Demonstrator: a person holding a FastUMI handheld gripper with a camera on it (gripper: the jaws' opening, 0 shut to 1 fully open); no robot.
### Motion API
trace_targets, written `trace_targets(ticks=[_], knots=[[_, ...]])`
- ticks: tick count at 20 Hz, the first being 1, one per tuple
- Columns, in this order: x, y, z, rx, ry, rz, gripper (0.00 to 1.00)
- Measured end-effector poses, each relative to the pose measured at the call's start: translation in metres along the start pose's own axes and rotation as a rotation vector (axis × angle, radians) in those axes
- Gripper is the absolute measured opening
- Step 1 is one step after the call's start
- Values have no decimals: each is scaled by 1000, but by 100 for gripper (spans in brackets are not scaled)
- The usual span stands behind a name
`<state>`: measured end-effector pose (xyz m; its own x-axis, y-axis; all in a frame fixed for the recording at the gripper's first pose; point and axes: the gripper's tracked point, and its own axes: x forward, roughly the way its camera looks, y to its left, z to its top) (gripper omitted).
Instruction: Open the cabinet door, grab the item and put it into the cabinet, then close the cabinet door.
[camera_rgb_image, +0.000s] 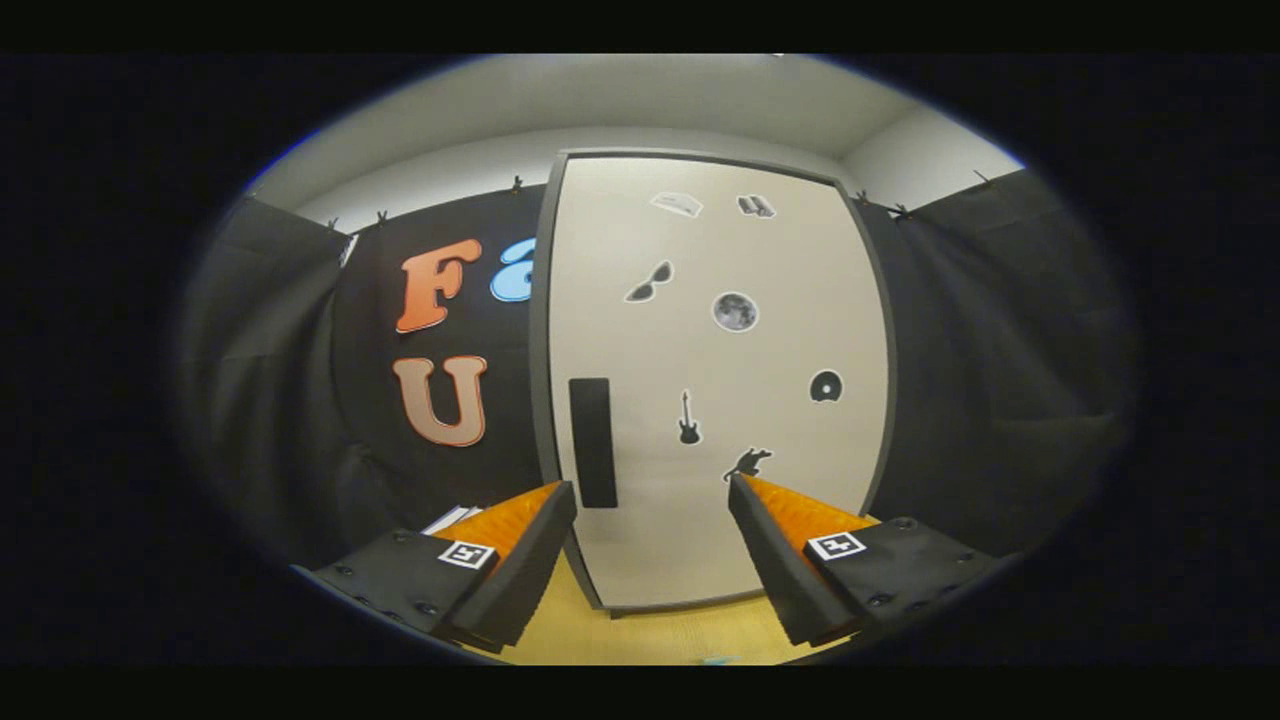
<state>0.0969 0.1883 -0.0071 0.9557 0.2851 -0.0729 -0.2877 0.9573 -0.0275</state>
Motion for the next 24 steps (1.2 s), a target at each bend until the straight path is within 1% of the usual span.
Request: trace_targets(ticks=[6, 12, 13, 15, 18, 19, 20, 21, 22, 23, 24], knots=[[44, 26, -5, -20, 34, 28, 97], [84, 22, -17, -4, 80, 0, 96], [89, 21, -20, 2, 87, -1, 94], [96, 21, -24, 10, 101, 1, 83], [102, 17, -26, 15, 102, -12, 70], [104, 16, -25, 19, 102, -9, 58], [105, 17, -27, 19, 104, -10, 55], [106, 20, -28, 22, 108, 9, 52], [106, 21, -30, 27, 108, 1, 52], [107, 21, -28, 22, 105, -5, 39], [105, 21, -28, 17, 107, -5, 38]])
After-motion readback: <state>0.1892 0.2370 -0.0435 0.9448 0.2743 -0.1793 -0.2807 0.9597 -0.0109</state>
